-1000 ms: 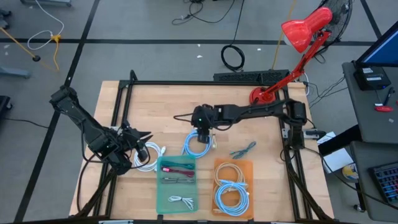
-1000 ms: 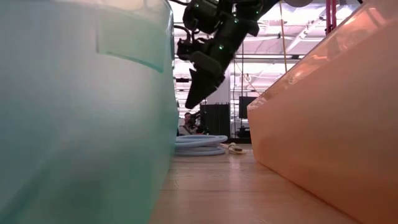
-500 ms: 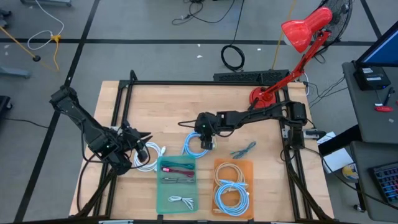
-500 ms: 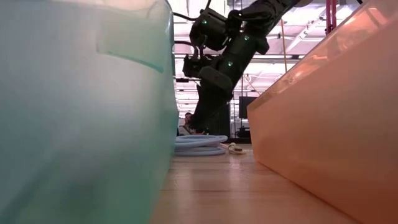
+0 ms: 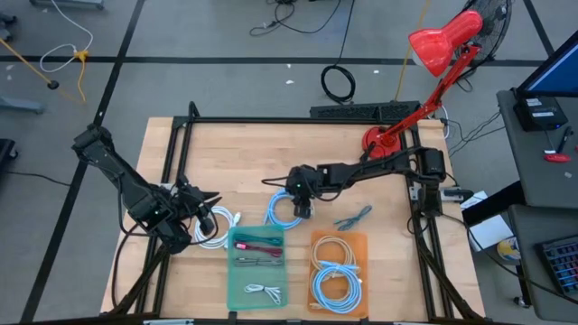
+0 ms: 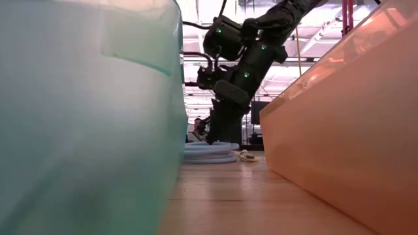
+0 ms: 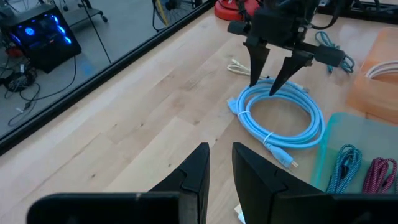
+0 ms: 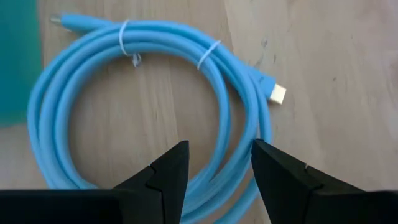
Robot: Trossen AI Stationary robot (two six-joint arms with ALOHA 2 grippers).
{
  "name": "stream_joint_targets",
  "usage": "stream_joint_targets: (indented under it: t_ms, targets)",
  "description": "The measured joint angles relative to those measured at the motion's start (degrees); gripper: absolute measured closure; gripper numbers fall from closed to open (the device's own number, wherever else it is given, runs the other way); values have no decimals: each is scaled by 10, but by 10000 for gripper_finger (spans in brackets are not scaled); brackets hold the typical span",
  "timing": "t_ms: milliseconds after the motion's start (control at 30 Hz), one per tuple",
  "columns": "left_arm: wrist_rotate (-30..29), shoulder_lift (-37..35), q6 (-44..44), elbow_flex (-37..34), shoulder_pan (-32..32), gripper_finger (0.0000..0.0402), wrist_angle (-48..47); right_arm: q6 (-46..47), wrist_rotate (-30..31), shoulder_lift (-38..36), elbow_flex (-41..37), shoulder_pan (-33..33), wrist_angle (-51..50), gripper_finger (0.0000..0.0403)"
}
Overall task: Pick & Place USB Port
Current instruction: Put the blue video cable into the orange bin
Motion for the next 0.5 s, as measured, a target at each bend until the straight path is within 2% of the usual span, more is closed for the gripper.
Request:
stream_joint_targets:
  t_ms: [500]
  targets:
    - [0, 0, 0, 0, 0, 327, 0, 46, 1, 6, -34, 0, 52, 238]
